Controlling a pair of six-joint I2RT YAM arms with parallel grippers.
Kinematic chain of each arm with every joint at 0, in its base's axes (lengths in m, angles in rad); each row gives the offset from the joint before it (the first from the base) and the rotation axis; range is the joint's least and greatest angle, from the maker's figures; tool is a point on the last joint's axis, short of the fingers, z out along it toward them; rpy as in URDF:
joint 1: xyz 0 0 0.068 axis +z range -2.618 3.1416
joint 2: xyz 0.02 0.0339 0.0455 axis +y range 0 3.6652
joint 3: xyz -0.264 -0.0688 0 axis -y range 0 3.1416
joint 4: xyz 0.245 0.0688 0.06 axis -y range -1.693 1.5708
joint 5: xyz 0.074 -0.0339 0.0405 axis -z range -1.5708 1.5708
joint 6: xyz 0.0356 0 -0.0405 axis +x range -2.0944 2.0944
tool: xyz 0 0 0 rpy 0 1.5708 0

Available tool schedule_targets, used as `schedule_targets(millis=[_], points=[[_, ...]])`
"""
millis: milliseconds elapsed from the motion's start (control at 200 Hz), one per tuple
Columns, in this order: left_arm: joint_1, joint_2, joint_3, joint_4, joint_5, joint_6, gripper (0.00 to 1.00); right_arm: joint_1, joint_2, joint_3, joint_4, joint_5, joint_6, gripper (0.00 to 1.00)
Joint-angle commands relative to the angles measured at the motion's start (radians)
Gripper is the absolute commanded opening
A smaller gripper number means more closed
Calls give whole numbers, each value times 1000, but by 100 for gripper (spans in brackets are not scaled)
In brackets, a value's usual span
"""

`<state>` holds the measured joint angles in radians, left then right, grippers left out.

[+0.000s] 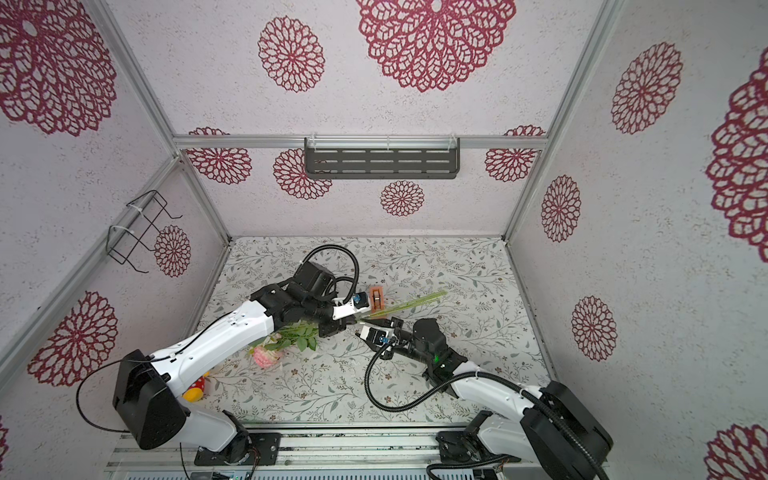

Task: Wrap bouquets with tape
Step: Wrap the tape around the bouquet.

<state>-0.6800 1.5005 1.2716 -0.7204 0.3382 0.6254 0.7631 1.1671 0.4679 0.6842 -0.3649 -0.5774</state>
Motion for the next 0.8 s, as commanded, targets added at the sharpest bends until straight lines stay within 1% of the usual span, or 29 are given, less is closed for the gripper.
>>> schedule_targets(millis=[0,35,105,240,365,445,520,600,660,720,791], points=[[-3,8,30,-31,37,29,0,2,-20,70,-114,76,-62,40],[-6,9,33,-38,39,30,0,2,-21,80,-132,84,-64,41],[-7,12,39,-53,46,36,0,2,-26,95,-161,86,-75,47],[-8,11,43,-64,55,43,0,4,-24,158,-286,154,-96,48],[-10,12,47,-67,49,40,0,5,2,224,-441,180,-137,50],[-10,12,50,-77,51,44,0,6,18,253,-499,217,-149,50],[-10,11,51,-74,44,40,0,8,28,290,-601,202,-189,50],[-10,11,57,-77,42,42,0,11,24,298,-650,180,-231,50],[-10,11,59,-83,42,47,0,11,19,301,-698,151,-289,50],[-10,11,64,-89,44,46,0,13,19,303,-714,173,-302,50],[-10,11,66,-94,47,52,0,18,25,314,-766,179,-355,50]])
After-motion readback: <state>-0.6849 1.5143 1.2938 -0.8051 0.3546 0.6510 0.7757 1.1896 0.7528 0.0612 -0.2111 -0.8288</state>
